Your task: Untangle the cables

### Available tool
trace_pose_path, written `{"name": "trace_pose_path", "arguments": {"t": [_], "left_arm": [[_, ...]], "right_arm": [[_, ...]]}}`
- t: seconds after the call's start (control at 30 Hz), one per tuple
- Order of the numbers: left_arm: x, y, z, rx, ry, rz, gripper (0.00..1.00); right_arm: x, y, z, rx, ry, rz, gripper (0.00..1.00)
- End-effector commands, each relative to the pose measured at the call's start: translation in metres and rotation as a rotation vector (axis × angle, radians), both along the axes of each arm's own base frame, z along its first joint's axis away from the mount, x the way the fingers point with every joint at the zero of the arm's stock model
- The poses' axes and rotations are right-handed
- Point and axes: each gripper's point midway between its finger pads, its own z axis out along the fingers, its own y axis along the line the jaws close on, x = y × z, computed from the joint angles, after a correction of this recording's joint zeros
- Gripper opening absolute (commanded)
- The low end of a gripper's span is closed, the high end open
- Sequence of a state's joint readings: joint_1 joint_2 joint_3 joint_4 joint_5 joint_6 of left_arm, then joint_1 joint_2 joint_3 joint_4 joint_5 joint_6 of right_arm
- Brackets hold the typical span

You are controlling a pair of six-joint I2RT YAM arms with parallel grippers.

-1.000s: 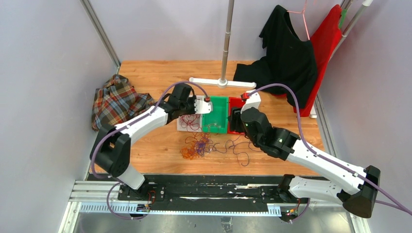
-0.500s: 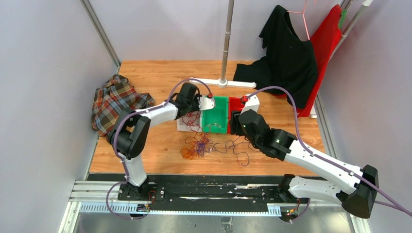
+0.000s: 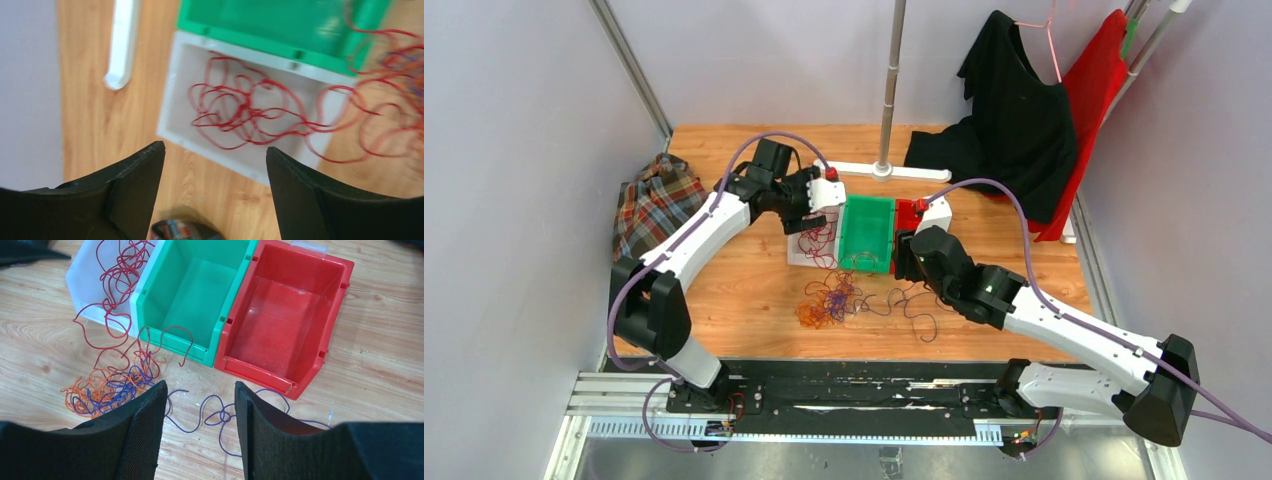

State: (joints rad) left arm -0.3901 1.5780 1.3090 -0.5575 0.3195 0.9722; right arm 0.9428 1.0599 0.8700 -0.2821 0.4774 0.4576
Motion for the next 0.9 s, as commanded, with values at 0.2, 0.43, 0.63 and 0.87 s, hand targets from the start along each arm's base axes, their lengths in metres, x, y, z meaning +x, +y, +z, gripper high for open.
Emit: {"name": "trace_pose_path", "arguments": {"t": [0.2, 0.43, 0.63, 0.87], "left_arm": [[-0.1, -0.027, -0.054, 0.065, 0.259, -0.395, 0.78], [-0.092, -0.049, -0.067, 0.034, 0.221, -0.409, 0.75], [-0.061, -0.056, -0.069, 0.0, 0.141, -0.267, 0.4], [0.003, -0.034, -0.035, -0.127, 0.017, 0.032, 0.01]], "right_arm": [[0.003, -0.008, -0.004, 0.029, 0.005, -0.04, 0.52], [0.004, -0.009, -0.008, 0.043, 0.019, -0.061, 0.5], [0.005, -0.009, -0.014, 0.051, 0.028, -0.074, 0.4], [0.008, -0.005, -0.015, 0.058, 0.033, -0.06, 0.28]]}}
